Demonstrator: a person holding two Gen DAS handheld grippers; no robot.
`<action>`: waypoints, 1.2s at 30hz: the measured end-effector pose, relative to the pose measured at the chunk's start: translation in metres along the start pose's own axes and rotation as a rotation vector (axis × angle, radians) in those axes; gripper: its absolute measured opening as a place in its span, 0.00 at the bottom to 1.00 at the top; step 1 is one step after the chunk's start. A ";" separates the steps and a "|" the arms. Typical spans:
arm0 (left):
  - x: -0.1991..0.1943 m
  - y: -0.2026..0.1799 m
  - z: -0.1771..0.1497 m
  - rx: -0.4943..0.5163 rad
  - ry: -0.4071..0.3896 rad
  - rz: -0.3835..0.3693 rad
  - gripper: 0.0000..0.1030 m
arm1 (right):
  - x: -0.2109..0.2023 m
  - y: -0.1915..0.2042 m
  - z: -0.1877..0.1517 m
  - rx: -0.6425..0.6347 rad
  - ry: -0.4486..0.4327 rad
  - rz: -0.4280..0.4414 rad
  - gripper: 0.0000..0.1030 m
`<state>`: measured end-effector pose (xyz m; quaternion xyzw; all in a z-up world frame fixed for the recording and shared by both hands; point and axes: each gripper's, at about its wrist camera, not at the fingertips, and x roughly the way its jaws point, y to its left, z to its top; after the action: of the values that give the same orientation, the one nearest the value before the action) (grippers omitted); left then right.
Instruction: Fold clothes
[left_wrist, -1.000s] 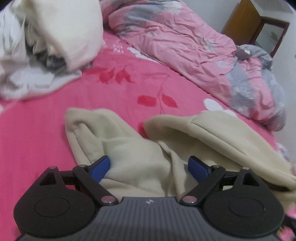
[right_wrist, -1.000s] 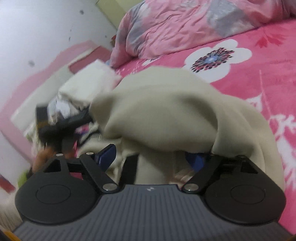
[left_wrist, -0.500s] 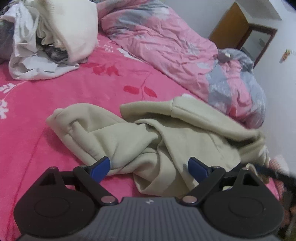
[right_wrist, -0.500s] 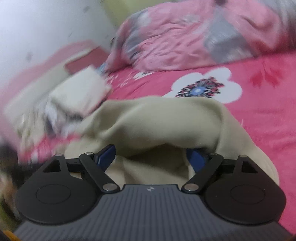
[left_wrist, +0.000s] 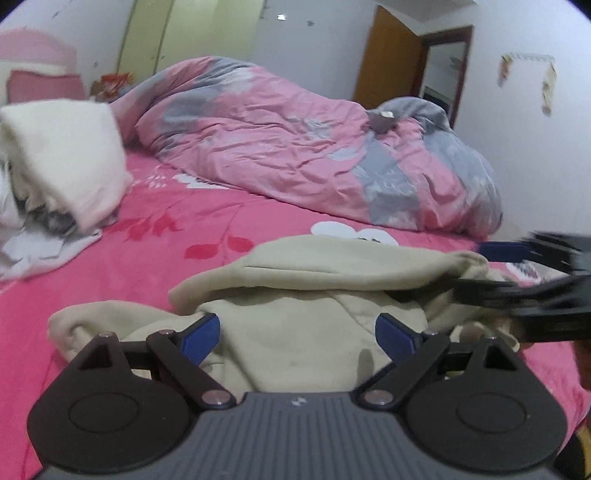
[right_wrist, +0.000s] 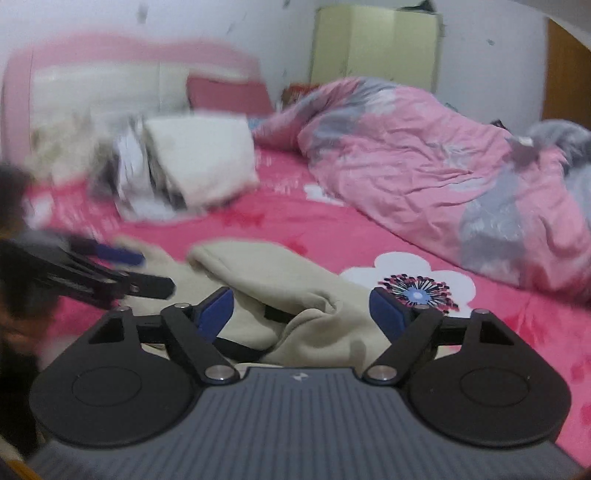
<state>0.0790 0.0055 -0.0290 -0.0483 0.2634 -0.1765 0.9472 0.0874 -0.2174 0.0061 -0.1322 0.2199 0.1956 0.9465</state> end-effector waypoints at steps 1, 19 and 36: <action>0.001 -0.002 -0.002 0.008 0.000 -0.003 0.89 | 0.012 0.006 0.000 -0.048 0.031 -0.032 0.55; 0.005 0.026 -0.014 -0.085 -0.015 -0.035 0.89 | 0.024 -0.015 -0.001 0.100 0.033 -0.081 0.46; 0.008 0.043 0.006 -0.192 -0.004 -0.018 0.89 | -0.073 -0.088 -0.127 1.029 -0.056 0.126 0.94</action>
<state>0.1016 0.0424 -0.0356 -0.1416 0.2767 -0.1588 0.9371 0.0179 -0.3613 -0.0556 0.3691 0.2698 0.1224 0.8809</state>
